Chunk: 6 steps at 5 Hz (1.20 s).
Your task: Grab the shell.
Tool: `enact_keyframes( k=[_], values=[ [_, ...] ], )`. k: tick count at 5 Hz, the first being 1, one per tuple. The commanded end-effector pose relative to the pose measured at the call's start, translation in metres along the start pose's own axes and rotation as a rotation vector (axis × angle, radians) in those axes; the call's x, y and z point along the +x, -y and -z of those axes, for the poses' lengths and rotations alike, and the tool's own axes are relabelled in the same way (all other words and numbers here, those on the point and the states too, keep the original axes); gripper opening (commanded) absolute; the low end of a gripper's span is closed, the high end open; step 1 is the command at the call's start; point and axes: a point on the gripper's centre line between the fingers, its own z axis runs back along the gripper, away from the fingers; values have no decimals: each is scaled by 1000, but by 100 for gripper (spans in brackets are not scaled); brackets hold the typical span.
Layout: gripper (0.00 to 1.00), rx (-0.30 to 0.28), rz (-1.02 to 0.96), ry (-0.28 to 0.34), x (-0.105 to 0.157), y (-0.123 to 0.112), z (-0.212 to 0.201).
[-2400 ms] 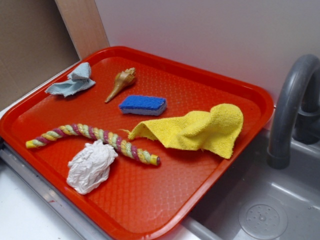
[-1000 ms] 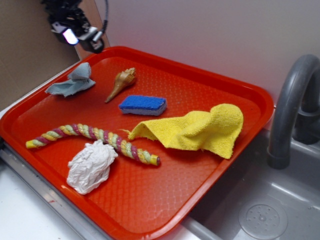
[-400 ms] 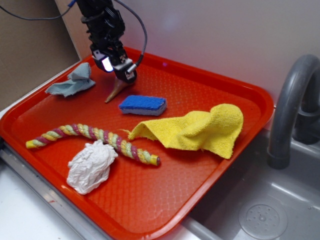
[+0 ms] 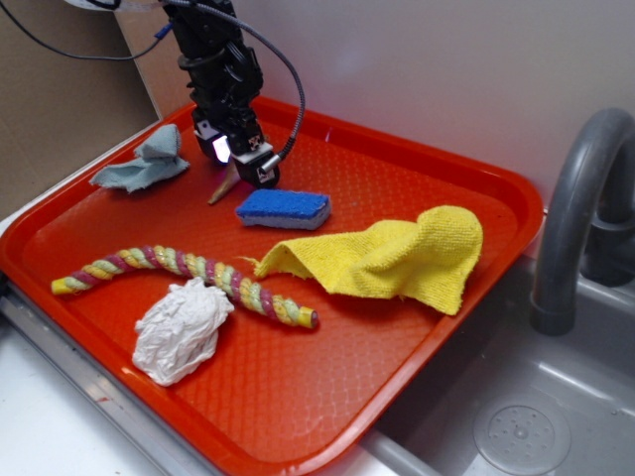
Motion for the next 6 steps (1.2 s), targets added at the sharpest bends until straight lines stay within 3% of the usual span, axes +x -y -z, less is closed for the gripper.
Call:
enact_keyframes(
  k=[1,2,3,5,6],
  values=[
    [0,45,-2,32,1,14,-15],
    [0,66,-60,-21,-22,11,-59],
    [0,12,-119,-39,-53,12,-105],
    [0,57,-267,62,-115,5,-158],
    [0,-22,-279,56,-119,-8,-161]
  ],
)
